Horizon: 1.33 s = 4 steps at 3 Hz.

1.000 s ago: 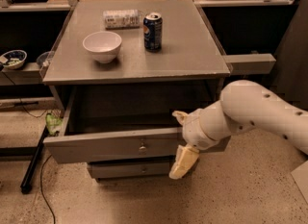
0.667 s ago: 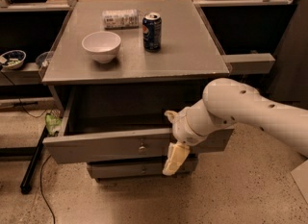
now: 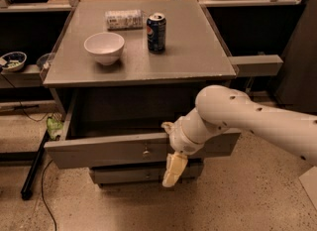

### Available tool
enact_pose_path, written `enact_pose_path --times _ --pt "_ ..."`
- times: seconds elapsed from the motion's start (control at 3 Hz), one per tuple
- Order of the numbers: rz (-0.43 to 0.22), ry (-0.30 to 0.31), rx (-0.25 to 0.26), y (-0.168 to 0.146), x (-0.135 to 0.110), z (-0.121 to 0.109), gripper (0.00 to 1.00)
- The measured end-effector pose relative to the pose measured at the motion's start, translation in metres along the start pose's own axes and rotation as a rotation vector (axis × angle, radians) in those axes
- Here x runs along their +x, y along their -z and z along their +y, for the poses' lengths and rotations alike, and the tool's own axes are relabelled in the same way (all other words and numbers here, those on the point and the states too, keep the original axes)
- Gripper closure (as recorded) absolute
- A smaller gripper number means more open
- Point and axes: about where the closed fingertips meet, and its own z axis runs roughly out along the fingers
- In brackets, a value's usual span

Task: Open top drawer

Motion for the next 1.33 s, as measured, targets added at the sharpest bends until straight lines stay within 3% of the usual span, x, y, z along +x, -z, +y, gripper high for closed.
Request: enact_pose_path --times 0.33,0.67,1.33 --pt "0.0 0.0 -0.001 0.0 0.0 0.0 0.0" --pt "-0.032 0.033 -0.034 0.008 0.003 0.029 0.0" --pt "-0.061 0.042 -0.039 0.011 0.003 0.04 0.0"
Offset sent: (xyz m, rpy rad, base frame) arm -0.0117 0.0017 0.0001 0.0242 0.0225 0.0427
